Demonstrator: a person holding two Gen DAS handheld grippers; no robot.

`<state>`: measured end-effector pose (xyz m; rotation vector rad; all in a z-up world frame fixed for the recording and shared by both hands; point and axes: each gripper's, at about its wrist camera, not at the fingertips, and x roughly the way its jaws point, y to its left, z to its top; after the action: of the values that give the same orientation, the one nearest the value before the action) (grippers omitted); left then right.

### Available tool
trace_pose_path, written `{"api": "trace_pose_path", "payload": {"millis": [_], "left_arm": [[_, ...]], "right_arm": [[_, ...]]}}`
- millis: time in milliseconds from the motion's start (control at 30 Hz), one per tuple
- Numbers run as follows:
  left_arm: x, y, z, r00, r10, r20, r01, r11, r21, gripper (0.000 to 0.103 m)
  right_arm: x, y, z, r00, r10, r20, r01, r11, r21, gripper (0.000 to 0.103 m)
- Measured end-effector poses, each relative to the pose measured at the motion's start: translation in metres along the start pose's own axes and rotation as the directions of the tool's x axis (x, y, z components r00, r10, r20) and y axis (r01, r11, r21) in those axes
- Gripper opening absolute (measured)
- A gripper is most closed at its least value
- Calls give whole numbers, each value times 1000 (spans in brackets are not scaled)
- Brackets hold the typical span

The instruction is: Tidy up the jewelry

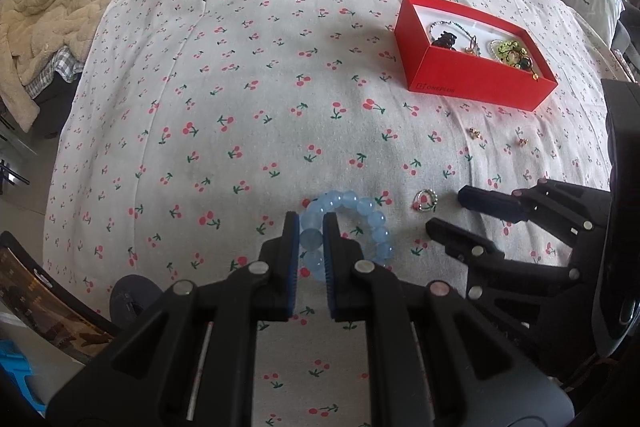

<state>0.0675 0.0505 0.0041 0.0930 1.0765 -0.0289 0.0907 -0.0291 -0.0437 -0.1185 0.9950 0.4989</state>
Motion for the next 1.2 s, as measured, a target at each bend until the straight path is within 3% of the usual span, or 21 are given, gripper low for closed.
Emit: {"api": "trace_pose_path", "payload": {"millis": [33,200,300,367,433,500,1200], "left_arm": [[0,1,-1,1000,1,-3,-1,1000,-1,13],[3,3,-3,1000,-2,-16,2,1000,-8,13],[4,1,-4,1000,-3,-19,3,1000,-6,13],[4,1,-4,1000,-4,-19,4,1000,-5,13],[5,0,-4,1000,-4,-20,4,1000,-5,13],[5,0,-4,1000,-4,-21,4,1000,-5,13],[-24,-14,28,990,-91,105,94,995,-25,13]], "right_arm": [[-1,2,-1,1000,-4,15,4,1000,1,61],[9,12,-2,998,-48,35,50,998,-34,60],[15,16,1,996,-72,54,74,996,-39,55],[16,17,4,994,-83,68,87,995,-55,46],[16,18,5,994,-79,76,84,994,-65,28],[16,18,6,994,-75,78,80,994,-69,20],[-32,-30,32,996,-41,84,39,999,25,19]]}}
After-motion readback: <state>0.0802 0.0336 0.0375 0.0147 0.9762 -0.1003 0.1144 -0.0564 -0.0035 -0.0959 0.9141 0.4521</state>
